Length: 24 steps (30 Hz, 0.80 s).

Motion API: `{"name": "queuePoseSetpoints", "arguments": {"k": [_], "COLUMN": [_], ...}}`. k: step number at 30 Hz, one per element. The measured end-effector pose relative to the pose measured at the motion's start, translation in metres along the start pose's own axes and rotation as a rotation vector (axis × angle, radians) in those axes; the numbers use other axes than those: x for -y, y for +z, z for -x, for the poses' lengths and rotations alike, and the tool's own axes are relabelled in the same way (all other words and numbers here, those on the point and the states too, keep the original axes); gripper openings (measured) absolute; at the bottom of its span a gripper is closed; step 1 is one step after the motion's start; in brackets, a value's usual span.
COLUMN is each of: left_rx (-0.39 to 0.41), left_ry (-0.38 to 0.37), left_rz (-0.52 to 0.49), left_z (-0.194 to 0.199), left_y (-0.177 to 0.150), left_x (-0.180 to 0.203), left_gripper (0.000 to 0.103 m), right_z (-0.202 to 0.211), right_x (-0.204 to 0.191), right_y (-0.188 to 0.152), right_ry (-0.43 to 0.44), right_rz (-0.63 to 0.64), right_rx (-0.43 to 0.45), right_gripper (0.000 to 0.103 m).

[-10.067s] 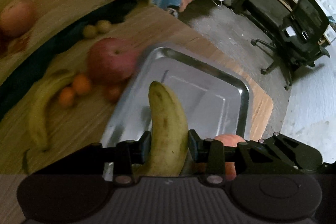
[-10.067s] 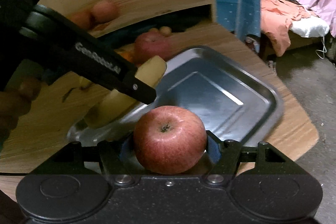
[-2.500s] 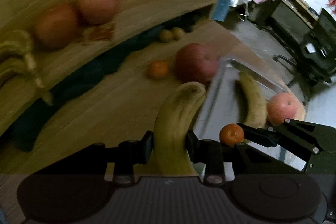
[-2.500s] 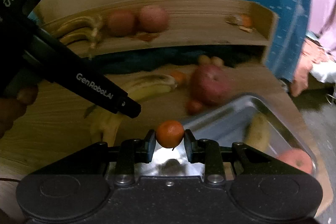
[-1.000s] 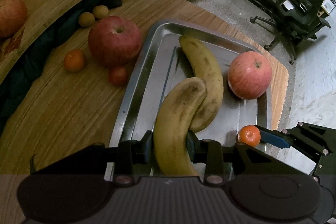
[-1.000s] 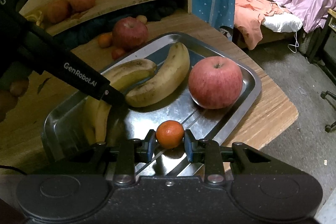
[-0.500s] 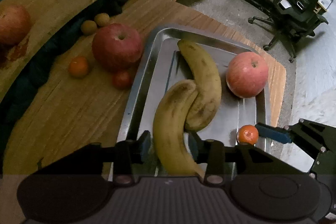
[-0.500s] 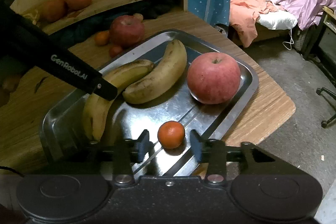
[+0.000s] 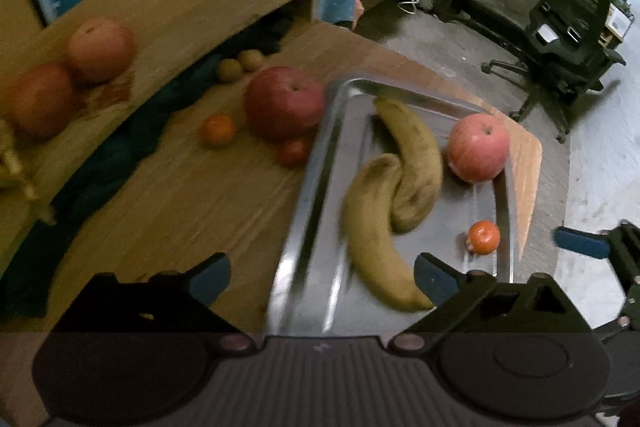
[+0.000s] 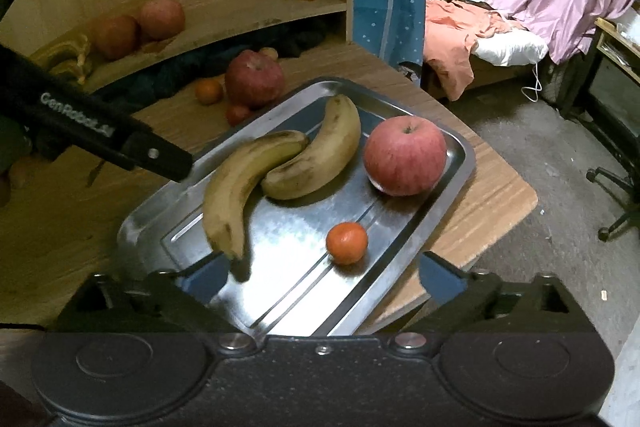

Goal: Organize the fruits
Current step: 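Open the left gripper to release the banana while the right gripper releases the orange, then move both grippers away from the tray toward the fruit on the table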

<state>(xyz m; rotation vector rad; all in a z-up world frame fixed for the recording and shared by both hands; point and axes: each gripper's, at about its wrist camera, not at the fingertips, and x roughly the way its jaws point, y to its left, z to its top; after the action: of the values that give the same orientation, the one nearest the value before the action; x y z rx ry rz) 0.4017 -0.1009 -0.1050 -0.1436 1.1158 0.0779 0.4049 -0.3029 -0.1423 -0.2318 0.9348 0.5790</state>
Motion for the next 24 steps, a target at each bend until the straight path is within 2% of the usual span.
{"name": "queuePoseSetpoints", "arguments": {"k": [8,13,20,24], "left_rx": [-0.039,-0.056,-0.043,-0.03], "left_ry": [0.083,0.127,0.177,0.193], "left_rz": [0.08,0.16,0.262,0.307], "left_z": [0.005,0.012,0.028,0.035], "left_y": [-0.034,-0.055,-0.072,-0.079], "left_x": [-0.041,-0.07,-0.101,-0.113], "left_gripper": [0.103,0.103,0.103,0.103], "right_z": [0.009,0.007,0.005,0.005], "right_x": [-0.019,-0.035,-0.059,-0.072], "right_y": [-0.01,-0.007,0.006,0.017], "right_ry": [-0.036,-0.006,0.037,0.056], "right_rz": [0.011,0.05,0.145,0.206], "right_rx": [-0.082,-0.133,-0.139,-0.106], "right_gripper": [0.102,0.102,0.102,0.102]}}
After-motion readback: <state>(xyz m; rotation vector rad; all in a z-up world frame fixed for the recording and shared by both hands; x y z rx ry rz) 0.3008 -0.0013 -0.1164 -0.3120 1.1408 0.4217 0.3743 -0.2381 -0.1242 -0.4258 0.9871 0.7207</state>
